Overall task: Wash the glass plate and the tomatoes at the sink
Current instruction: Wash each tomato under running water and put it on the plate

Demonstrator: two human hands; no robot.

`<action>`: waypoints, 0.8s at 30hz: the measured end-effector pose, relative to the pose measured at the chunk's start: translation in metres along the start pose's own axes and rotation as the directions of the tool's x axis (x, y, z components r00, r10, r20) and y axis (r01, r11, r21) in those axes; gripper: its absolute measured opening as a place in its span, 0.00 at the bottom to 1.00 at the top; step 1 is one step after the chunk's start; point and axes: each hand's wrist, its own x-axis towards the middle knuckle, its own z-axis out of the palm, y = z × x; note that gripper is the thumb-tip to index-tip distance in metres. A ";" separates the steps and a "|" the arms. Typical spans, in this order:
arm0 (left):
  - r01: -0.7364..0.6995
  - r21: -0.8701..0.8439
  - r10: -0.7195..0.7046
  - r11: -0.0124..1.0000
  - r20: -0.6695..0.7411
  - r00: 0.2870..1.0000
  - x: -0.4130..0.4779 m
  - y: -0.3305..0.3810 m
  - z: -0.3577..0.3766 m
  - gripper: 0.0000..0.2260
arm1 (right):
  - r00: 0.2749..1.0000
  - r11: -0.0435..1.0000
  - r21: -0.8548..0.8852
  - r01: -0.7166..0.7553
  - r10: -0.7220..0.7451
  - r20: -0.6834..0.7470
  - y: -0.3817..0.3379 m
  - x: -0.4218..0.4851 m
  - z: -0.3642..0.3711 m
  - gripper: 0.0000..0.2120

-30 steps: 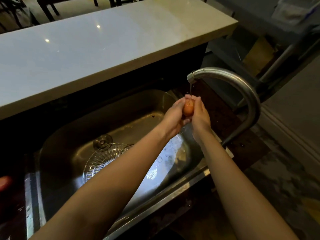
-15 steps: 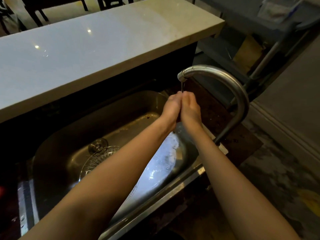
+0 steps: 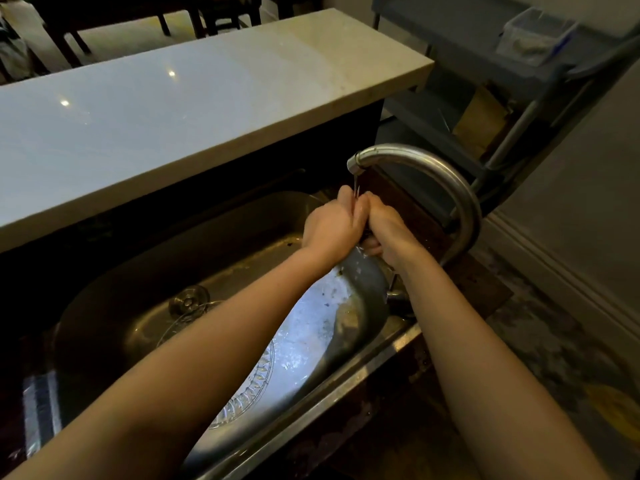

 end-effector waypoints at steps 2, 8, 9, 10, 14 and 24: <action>0.006 -0.057 -0.005 0.998 0.022 1.000 -0.001 0.001 -0.001 0.16 | 0.999 0.994 -0.105 0.009 -0.014 -0.044 -0.004 0.000 0.002 0.23; 0.621 -0.552 -0.310 0.556 0.556 0.771 0.015 0.012 -0.016 0.24 | 0.835 0.730 -0.585 0.353 -0.528 -0.156 0.005 -0.010 0.005 0.22; 0.583 -0.521 -0.310 0.624 0.520 0.796 0.015 0.014 -0.017 0.24 | 0.842 0.757 -0.543 0.363 -0.517 -0.158 0.007 -0.010 0.004 0.21; 0.505 -0.441 -0.320 0.742 0.428 0.845 0.015 0.016 -0.017 0.24 | 0.861 0.819 -0.451 0.355 -0.475 -0.185 0.007 -0.008 0.004 0.21; 0.052 0.054 -0.056 0.997 0.084 0.995 0.009 0.007 -0.012 0.19 | 0.990 0.994 -0.009 0.111 -0.111 -0.090 0.001 0.003 0.006 0.22; 0.550 -0.584 -0.310 0.597 0.465 0.830 0.001 0.000 -0.012 0.29 | 0.919 0.919 -0.081 0.385 -0.390 -0.061 0.020 0.002 0.011 0.15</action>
